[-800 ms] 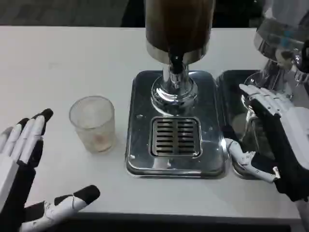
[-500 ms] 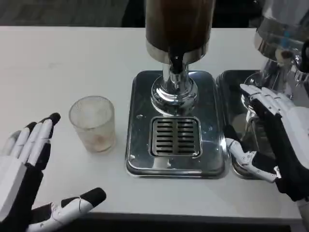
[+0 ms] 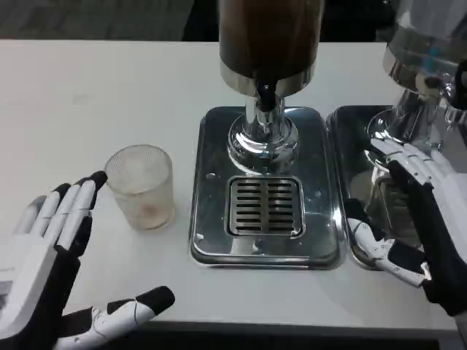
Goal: Grasp the cup under the faucet to collect the drink, then remove the cup.
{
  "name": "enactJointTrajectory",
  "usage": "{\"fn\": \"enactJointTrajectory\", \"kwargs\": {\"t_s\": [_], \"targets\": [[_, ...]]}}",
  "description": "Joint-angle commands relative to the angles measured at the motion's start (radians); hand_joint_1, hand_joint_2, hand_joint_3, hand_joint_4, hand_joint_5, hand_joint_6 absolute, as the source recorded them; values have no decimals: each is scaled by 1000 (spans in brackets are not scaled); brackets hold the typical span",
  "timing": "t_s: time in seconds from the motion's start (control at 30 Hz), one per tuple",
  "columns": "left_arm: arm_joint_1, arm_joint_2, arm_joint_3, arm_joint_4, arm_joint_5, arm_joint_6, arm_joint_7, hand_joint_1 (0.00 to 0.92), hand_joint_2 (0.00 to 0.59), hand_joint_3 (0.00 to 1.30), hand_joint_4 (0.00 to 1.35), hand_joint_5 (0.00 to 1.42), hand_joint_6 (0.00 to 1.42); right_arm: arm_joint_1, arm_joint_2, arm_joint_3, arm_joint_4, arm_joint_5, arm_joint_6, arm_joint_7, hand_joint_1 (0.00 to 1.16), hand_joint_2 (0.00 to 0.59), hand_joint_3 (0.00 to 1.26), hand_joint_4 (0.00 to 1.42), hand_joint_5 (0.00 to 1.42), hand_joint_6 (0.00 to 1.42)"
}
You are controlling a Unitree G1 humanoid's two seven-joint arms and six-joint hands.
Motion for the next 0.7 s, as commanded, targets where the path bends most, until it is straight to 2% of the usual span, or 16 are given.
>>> {"fn": "enactJointTrajectory", "kwargs": {"t_s": [0.03, 0.27, 0.53, 0.7], "targets": [[-10, 13, 0, 12, -5, -4, 2, 0, 15, 0, 0, 0, 0, 9, 13, -2, -8, -6, 0, -19, 564, 428, 228, 178, 137, 52], [-33, 11, -10, 78, -32, -24, 26, 0, 15, 0, 0, 0, 0, 20, 16, 5, -10, -11, -2, -14, 564, 428, 228, 185, 137, 51], [-126, 15, -9, 269, -82, -180, 181, 0, 0, 0, 0, 0, 0, 28, 35, 23, -5, -8, -9, -18, 562, 426, 228, 187, 136, 58], [-203, 47, 5, 397, -132, -240, 220, 0, 0, 0, 0, 0, 0, 30, 81, 70, -17, -53, 22, -29, 556, 422, 228, 196, 136, 70]]}}
